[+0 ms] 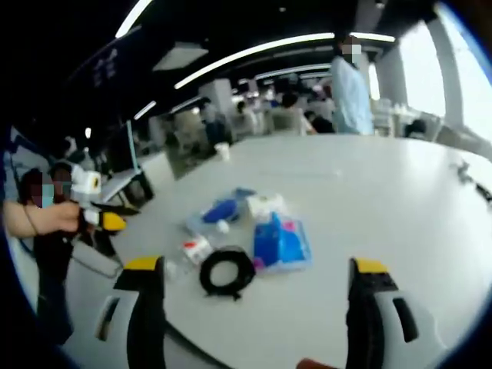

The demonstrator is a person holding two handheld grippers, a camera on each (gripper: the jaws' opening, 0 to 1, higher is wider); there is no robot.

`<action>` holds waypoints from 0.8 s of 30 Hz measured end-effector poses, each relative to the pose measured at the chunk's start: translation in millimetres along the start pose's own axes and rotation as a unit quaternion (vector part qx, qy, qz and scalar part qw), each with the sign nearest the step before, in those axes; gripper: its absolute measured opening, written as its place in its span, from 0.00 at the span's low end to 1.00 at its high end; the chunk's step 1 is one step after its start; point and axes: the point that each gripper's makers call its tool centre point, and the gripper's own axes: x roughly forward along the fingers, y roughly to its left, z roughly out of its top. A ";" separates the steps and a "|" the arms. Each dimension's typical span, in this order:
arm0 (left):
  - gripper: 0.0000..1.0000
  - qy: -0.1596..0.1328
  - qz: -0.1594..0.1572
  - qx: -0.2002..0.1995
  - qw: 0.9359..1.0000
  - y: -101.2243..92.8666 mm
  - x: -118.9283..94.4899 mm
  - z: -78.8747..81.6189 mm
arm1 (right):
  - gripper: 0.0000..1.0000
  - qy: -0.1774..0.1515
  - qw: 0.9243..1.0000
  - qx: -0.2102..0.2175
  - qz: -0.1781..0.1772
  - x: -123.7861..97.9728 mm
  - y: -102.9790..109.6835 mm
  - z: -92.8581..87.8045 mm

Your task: Arrange the tabletop items into an orderly group along one side of the table until the central work area is clear of visible clutter.

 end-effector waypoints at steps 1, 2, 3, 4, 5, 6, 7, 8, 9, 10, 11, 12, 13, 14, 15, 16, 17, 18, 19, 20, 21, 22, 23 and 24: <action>0.96 0.001 -0.001 0.000 1.000 -1.0 0.9 -0.5 | 0.97 -0.002 1.000 0.003 0.000 0.3 -0.3 0.7; 0.96 0.003 -0.002 0.000 1.000 -1.8 2.5 -1.4 | 0.97 -0.004 1.000 0.006 0.000 0.5 -0.5 1.7; 0.95 0.006 -0.003 0.001 1.000 -1.3 4.0 -2.5 | 0.97 -0.004 1.000 0.008 0.000 0.6 -0.6 2.4; 0.95 0.009 -0.004 0.001 1.000 -1.1 6.0 -3.6 | 0.97 -0.006 1.000 0.009 0.000 0.7 -0.6 3.3; 0.95 0.009 -0.004 0.001 1.000 -1.0 7.3 -3.6 | 0.97 -0.007 1.000 0.010 0.000 1.0 -0.9 4.6; 0.95 0.009 -0.005 0.000 1.000 -1.5 8.6 -3.5 | 0.97 -0.008 1.000 0.011 0.000 1.3 -0.9 5.4; 0.95 0.009 -0.008 -0.002 1.000 -4.8 10.6 -3.4 | 0.97 -0.010 1.000 0.012 0.000 1.8 -1.3 6.4; 0.94 0.010 -0.010 -0.004 1.000 -6.3 12.3 -3.4 | 0.97 -0.010 1.000 0.012 0.000 2.3 -1.5 6.8; 0.94 0.011 -0.011 -0.004 1.000 -7.6 14.9 -3.2 | 0.97 -0.010 1.000 0.012 -0.001 3.0 -1.9 7.2; 0.94 0.010 -0.012 -0.003 1.000 -8.7 16.5 -2.9 | 0.97 -0.009 1.000 0.012 -0.001 3.4 -2.0 7.3; 0.94 0.010 -0.013 -0.003 1.000 -9.9 18.1 -2.6 | 0.97 -0.010 1.000 0.011 -0.001 3.7 -2.1 7.5; 0.94 0.010 -0.014 -0.003 1.000 -11.1 19.7 -2.2 | 0.97 -0.010 1.000 0.011 0.000 4.1 -2.0 7.8; 0.94 0.010 -0.017 -0.004 1.000 -13.4 21.6 -1.6 | 0.97 -0.010 1.000 0.011 0.000 4.3 -2.1 8.0; 0.94 0.011 -0.018 -0.004 1.000 -14.4 22.8 -1.3 | 0.97 -0.010 1.000 0.011 0.000 4.5 -2.1 8.2; 0.94 0.012 -0.019 -0.003 1.000 -14.1 24.3 -1.1 | 0.97 -0.010 1.000 0.011 0.000 4.6 -2.0 8.3; 0.94 0.012 -0.021 -0.001 1.000 -14.6 25.4 -0.3 | 0.97 -0.010 1.000 0.011 0.000 4.7 -1.8 8.5; 0.94 0.011 -0.022 0.000 1.000 -15.5 25.7 0.8 | 0.97 -0.010 1.000 0.010 0.000 4.6 -1.9 8.6; 0.94 0.011 -0.023 0.001 1.000 -15.7 25.6 1.3 | 0.97 -0.009 1.000 0.010 -0.001 4.3 -2.0 8.6; 0.94 0.011 -0.023 0.001 1.000 -16.1 25.4 1.7 | 0.97 -0.009 1.000 0.010 -0.001 4.2 -2.1 8.4; 0.94 0.010 -0.023 0.002 1.000 -15.9 25.0 2.4 | 0.97 -0.009 1.000 0.010 -0.001 4.0 -2.3 8.3; 0.94 0.010 -0.023 0.002 1.000 -14.8 24.9 2.6 | 0.97 -0.009 1.000 0.011 -0.001 3.6 -2.4 8.0; 0.94 0.011 -0.022 0.002 1.000 -13.8 24.2 2.6 | 0.97 -0.008 1.000 0.011 -0.001 3.4 -2.5 7.7; 0.94 0.012 -0.021 0.002 1.000 -13.8 23.7 2.4 | 0.97 -0.008 1.000 0.011 -0.002 3.2 -2.7 7.0; 0.95 0.013 -0.020 0.002 1.000 -13.2 22.7 1.9 | 0.97 -0.007 1.000 0.011 -0.003 3.1 -2.9 6.6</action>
